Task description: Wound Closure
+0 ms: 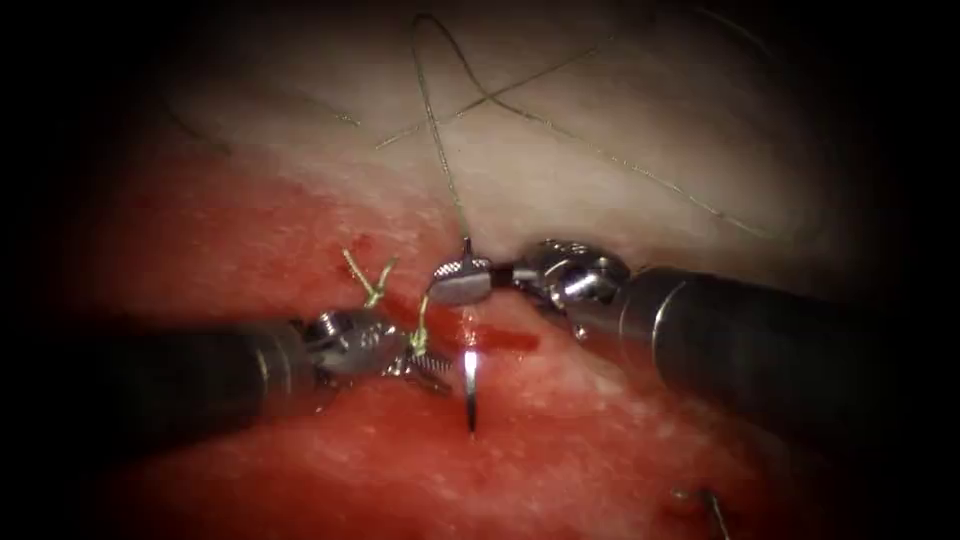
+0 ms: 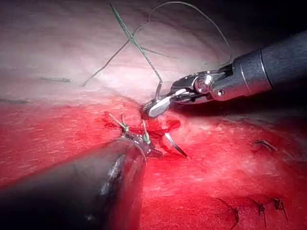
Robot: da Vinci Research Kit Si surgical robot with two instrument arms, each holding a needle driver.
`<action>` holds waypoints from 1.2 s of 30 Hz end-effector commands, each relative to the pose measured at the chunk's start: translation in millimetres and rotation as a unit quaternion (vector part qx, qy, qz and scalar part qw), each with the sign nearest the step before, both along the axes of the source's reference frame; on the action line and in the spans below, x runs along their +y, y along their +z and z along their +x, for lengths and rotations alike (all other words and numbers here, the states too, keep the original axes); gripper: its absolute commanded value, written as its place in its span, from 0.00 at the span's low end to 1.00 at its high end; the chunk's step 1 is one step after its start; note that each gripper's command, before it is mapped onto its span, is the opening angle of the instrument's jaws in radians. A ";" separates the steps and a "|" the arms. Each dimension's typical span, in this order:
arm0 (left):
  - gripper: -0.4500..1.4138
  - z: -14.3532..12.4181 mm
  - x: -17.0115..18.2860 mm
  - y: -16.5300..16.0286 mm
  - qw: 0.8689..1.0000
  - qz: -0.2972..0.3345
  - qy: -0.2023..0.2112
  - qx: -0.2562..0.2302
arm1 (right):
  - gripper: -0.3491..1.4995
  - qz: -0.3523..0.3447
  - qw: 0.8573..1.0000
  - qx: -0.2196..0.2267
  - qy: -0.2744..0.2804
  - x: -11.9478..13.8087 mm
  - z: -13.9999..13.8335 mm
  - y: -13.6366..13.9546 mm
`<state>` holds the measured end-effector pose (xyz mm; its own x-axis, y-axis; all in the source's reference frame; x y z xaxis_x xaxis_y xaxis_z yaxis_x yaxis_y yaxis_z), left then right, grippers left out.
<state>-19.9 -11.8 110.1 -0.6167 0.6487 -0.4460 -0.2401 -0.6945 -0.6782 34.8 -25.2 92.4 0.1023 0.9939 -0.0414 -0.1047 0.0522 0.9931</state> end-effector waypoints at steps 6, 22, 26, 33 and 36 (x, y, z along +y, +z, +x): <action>0.27 -0.6 -0.1 0.7 1.000 0.000 0.000 -0.001 | 0.00 -0.030 0.999 -0.011 0.014 2.8 0.2 1.0; 0.27 -0.7 -0.2 0.7 1.000 0.002 -0.002 0.001 | 0.00 -0.056 0.998 -0.021 0.024 5.4 0.2 0.6; 0.27 -0.8 -0.2 0.8 1.000 0.002 -0.002 0.001 | 0.00 -0.068 0.997 -0.021 0.024 5.5 0.4 0.7; 0.27 -0.7 -0.2 0.8 1.000 0.002 -0.002 0.001 | 0.00 -0.123 0.992 -0.027 0.031 6.4 0.3 0.9; 0.27 -0.7 -0.2 0.8 1.000 0.001 -0.002 0.001 | 0.00 -0.138 0.989 -0.034 0.035 6.7 0.3 1.0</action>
<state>-20.1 -11.9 110.3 -0.6153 0.6529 -0.4416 -0.2468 -0.6917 -0.6787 34.2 -18.7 92.9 0.0443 0.9478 -0.3157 -0.1867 0.3183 0.9294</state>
